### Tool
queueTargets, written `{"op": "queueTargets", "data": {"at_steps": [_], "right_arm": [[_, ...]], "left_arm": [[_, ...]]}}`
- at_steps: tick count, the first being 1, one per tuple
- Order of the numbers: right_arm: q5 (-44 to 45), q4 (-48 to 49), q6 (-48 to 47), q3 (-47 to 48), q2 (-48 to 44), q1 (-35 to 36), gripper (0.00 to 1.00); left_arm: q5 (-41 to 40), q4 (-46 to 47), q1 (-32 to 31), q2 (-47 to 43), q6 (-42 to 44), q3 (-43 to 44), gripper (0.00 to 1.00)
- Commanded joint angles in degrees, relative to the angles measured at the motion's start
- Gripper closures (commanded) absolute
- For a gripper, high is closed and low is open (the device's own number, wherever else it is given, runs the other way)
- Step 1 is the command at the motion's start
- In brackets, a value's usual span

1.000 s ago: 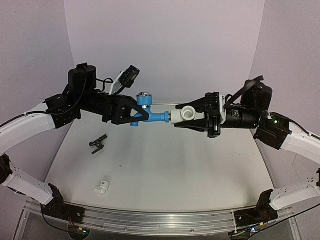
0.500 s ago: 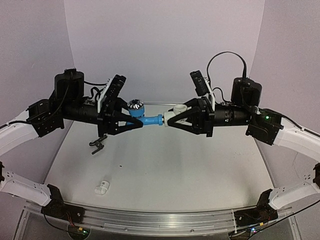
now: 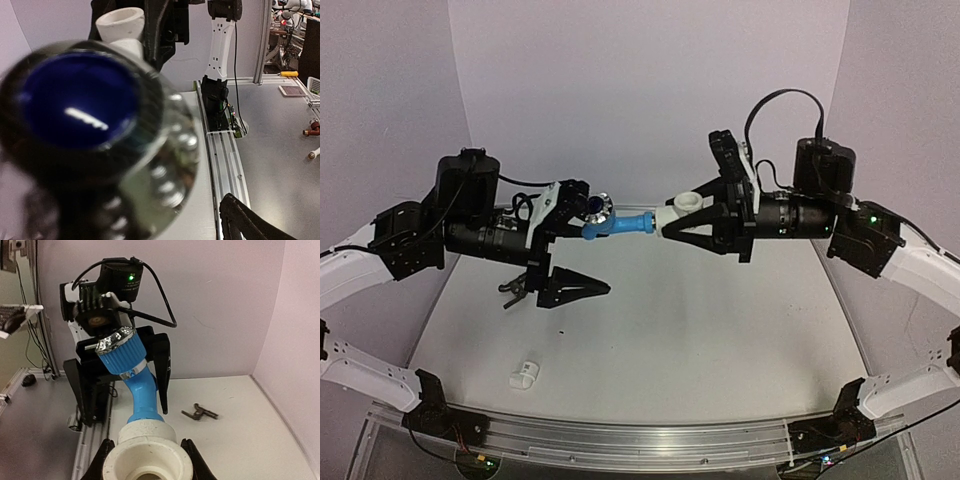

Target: Install the water faucets

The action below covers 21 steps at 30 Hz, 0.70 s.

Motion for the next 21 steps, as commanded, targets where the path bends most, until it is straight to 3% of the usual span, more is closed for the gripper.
{"op": "queueTargets", "data": {"at_steps": [1, 7, 10, 12, 15, 21], "right_arm": [[6.95, 1.27, -19.44, 2.16, -7.0, 0.03, 1.0], [8.03, 1.34, -39.95, -0.23, -11.51, 0.05, 1.0], [7.58, 1.37, -57.19, -5.04, -14.11, 0.05, 1.0], [6.61, 1.5, -65.19, -7.59, -15.45, 0.05, 1.0], [5.31, 4.51, -71.61, -11.32, -17.68, 0.1, 1.0], [5.01, 8.57, -76.13, -15.61, -20.19, 0.44, 1.0]], "left_arm": [[0.45, 1.91, -0.08, -4.17, -8.18, 0.45, 0.0], [-1.46, 5.17, -0.02, -5.87, -23.87, 1.47, 0.0], [7.39, -0.27, 0.29, 0.25, -31.77, 9.17, 0.0], [12.99, 1.48, 0.75, 3.21, -36.16, 10.91, 0.0], [22.14, 9.71, 2.98, 5.82, -46.11, 9.52, 0.0], [31.31, 20.14, 8.54, 8.49, -61.95, 5.52, 0.0]]}}
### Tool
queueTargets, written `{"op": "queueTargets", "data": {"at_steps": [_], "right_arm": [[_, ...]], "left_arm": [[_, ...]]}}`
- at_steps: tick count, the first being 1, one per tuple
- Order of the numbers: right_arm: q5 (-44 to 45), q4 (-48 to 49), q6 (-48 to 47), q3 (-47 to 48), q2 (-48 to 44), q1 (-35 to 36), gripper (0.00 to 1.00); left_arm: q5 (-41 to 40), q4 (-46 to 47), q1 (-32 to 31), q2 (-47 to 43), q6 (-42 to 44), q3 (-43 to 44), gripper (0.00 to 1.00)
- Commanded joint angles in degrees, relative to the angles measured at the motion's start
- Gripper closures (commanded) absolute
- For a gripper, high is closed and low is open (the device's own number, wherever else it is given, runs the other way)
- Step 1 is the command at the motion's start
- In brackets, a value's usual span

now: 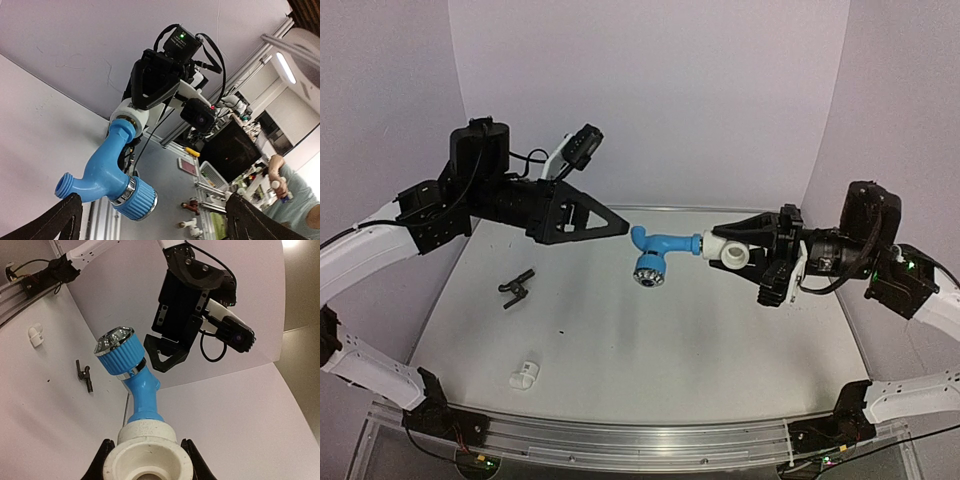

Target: Install the water faucets

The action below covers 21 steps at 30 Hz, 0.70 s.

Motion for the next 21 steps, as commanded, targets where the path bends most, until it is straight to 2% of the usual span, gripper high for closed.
{"op": "queueTargets", "data": {"at_steps": [1, 5, 10, 13, 16, 21], "right_arm": [[-1.28, 8.9, -7.32, -0.52, -2.78, 0.55, 1.0], [-1.83, 8.94, -11.53, -1.07, -2.59, 0.71, 1.0], [-3.53, 9.07, -16.68, -1.96, -1.92, 0.79, 1.0], [-3.34, 9.54, -15.79, -1.75, -0.7, 1.05, 1.0], [-3.53, 9.91, -15.41, -2.88, -0.27, 1.38, 1.0], [-3.4, 12.39, -14.12, -3.8, 0.8, 1.83, 1.0]], "left_arm": [[10.2, 11.58, 2.96, 1.94, -15.51, -2.2, 0.0], [10.96, 11.84, 3.17, 4.15, -17.52, -2.6, 0.0], [13.26, 17.16, 3.2, 6.43, -20.29, -3.38, 0.0], [17.21, 22.0, 2.77, 7.38, -20.26, -4.79, 0.0], [18.81, 22.67, 1.95, 8.02, -18.14, -5.46, 0.01], [20.73, 22.64, 1.35, 10.1, -18.47, -4.92, 0.13]]}}
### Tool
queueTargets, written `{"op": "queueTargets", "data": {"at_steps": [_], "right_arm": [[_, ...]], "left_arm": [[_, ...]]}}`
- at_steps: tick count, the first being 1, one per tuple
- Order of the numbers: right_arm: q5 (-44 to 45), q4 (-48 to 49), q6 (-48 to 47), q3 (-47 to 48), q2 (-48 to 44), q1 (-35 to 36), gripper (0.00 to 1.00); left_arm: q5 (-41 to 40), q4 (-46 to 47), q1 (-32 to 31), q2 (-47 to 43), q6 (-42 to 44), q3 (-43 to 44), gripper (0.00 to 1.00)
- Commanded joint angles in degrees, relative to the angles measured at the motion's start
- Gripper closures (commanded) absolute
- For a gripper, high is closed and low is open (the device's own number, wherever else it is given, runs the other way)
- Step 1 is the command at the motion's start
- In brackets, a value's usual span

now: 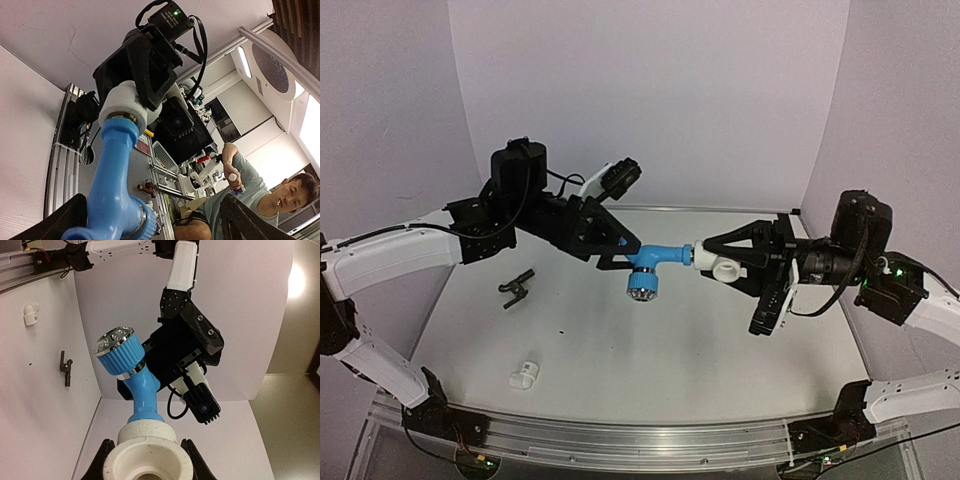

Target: Install the water faucets

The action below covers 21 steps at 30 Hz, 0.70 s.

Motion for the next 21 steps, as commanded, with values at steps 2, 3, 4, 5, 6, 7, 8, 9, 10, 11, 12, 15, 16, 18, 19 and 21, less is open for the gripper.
{"op": "queueTargets", "data": {"at_steps": [2, 3, 4, 5, 6, 7, 8, 9, 10, 11, 12, 15, 16, 18, 19, 21], "right_arm": [[-0.73, 7.36, 2.41, 0.52, 0.93, 0.71, 1.0], [-0.67, 7.95, 3.64, 0.76, 1.17, 0.82, 1.0], [-0.42, 8.48, 5.94, 1.15, 1.46, 0.85, 1.0], [0.09, 8.99, 8.02, 1.62, 1.73, 0.97, 1.0], [0.48, 9.45, 9.57, 1.86, 1.99, 1.03, 1.0], [0.77, 9.73, 10.52, 1.97, 2.0, 1.13, 1.0], [0.77, 10.0, 12.73, 2.1, 1.99, 1.14, 1.0], [0.69, 10.05, 14.53, 2.31, 1.95, 1.17, 1.0], [0.47, 10.01, 17.85, 2.61, 1.88, 1.23, 1.0], [0.32, 9.98, 19.69, 2.78, 1.86, 1.28, 1.0], [-0.34, 9.61, 23.52, 3.41, 1.9, 1.35, 1.0], [-1.28, 7.92, 36.26, 5.72, 2.94, 1.39, 1.0], [-1.33, 7.41, 37.94, 6.17, 3.27, 1.46, 1.0], [-1.35, 6.77, 43.31, 6.93, 4.0, 1.51, 1.0], [-1.3, 6.77, 45.5, 7.06, 4.19, 1.45, 1.0], [-1.34, 6.72, 49.19, 7.21, 4.67, 1.44, 1.0]], "left_arm": [[3.59, 3.53, -0.5, 1.54, 0.37, 0.41, 0.19], [3.83, 3.85, -0.55, 1.54, 0.43, 0.4, 0.22], [4.01, 4.06, -0.63, 1.43, 0.79, 0.39, 0.25], [3.94, 3.82, -0.67, 1.3, 1.42, 0.32, 0.28], [3.63, 3.41, -0.72, 1.14, 2.09, 0.35, 0.3], [3.41, 3.04, -0.74, 1.07, 2.49, 0.38, 0.32], [3.13, 2.72, -0.73, 0.81, 3.3, 0.33, 0.35], [2.74, 2.2, -0.72, 0.49, 4.21, 0.35, 0.37], [2.07, 0.96, -0.77, 0.07, 5.86, 0.51, 0.4], [1.83, 0.42, -0.8, -0.19, 6.76, 0.56, 0.42], [1.35, -0.47, -0.81, -0.71, 8.29, 0.65, 0.44], [0.08, -2.51, -0.92, -2.13, 12.17, 0.65, 0.5], [-0.14, -3.18, -0.9, -2.48, 13.09, 0.73, 0.52], [-0.7, -4.65, -0.99, -2.95, 14.84, 1.06, 0.55], [-1.04, -5.07, -1.06, -3.11, 15.6, 1.23, 0.57], [-1.68, -6.81, -1.2, -3.48, 16.98, 1.75, 0.6]]}}
